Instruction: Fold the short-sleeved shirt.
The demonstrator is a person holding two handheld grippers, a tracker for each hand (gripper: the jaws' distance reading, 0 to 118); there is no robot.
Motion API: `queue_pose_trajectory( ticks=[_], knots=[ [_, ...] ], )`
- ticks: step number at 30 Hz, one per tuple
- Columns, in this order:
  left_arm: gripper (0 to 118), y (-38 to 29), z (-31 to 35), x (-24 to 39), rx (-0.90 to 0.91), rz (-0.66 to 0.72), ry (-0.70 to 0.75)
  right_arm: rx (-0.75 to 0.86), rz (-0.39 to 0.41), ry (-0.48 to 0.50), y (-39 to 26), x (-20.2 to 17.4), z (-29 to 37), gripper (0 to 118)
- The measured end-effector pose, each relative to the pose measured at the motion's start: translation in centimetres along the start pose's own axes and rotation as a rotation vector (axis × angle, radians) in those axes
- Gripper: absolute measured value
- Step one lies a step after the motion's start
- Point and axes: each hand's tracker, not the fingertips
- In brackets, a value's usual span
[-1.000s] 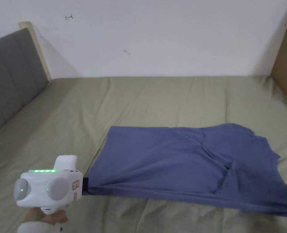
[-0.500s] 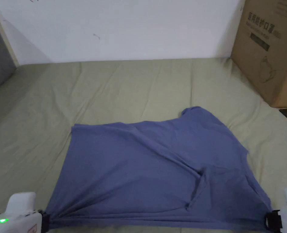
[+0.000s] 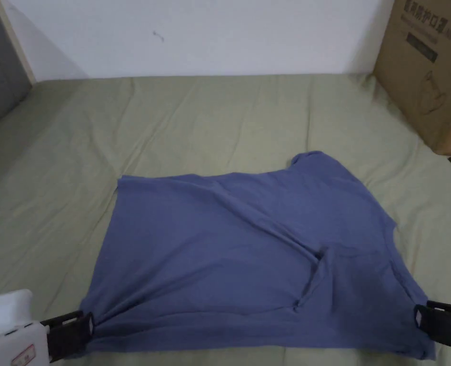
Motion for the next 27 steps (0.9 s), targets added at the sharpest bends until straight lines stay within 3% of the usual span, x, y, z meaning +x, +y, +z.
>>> queue_pose_trajectory(
  ticks=[1,2,3,8,12,13,14,15,16,17,18,21,22,24,25,27],
  knots=[
    [42,-0.4,0.6,0.2,0.010,0.007,-0.014,0.017,0.013,0.012,-0.2,-0.4,0.5,17],
    [11,-1.0,0.9,0.4,0.011,0.011,-0.020,0.023,0.016,0.005,-0.6,-1.0,1.0,2],
    [0,-1.5,0.7,0.4,-0.005,0.008,-0.010,0.026,0.013,0.003,-1.2,-1.4,1.0,1],
    [0,-4.1,-0.6,0.3,-0.089,-0.016,0.041,-0.037,0.011,0.065,-3.5,-2.9,0.0,0],
    [0,-4.1,-1.1,-0.5,-0.072,-0.043,0.079,-0.069,0.014,0.054,-4.0,-2.9,-0.8,0],
    [5,-3.8,-1.1,-0.7,-0.068,-0.050,0.089,-0.068,0.004,0.058,-4.0,-2.7,-0.8,0],
    [25,-3.2,-1.3,-0.8,-0.075,-0.053,0.089,-0.076,-0.005,0.064,-3.9,-2.5,-0.8,0],
    [58,-2.9,-1.7,-0.9,-0.082,-0.057,0.095,-0.080,-0.011,0.062,-3.8,-2.4,-0.9,0],
    [100,-2.5,-2.2,-1.2,-0.084,-0.057,0.098,-0.083,-0.016,0.061,-3.8,-2.2,-1.0,0],
    [112,-2.2,-2.7,-1.4,-0.080,-0.060,0.093,-0.084,-0.020,0.059,-3.8,-2.1,-1.2,0],
    [112,-1.8,-3.0,-1.6,-0.070,-0.061,0.086,-0.088,-0.022,0.057,-3.8,-2.0,-1.3,0],
    [99,-0.8,-4.7,-1.7,-0.102,-0.029,0.092,-0.101,-0.031,0.054,-3.9,-1.8,-1.3,0],
    [79,-0.8,-5.4,-2.0,-0.107,-0.016,0.071,-0.106,-0.032,0.053,-4.0,-1.7,-1.4,0],
    [19,-1.0,-6.5,-1.9,-0.154,0.008,0.072,-0.114,-0.039,0.047,-4.2,-1.5,-1.5,0],
    [1,-1.4,-7.1,-1.9,-0.196,0.008,0.041,-0.119,-0.041,0.044,-4.3,-1.4,-1.5,0],
    [1,-1.7,-7.2,-1.3,-0.210,-0.032,0.064,-0.123,-0.043,0.038,-4.4,-1.3,-1.3,0]
  ],
)
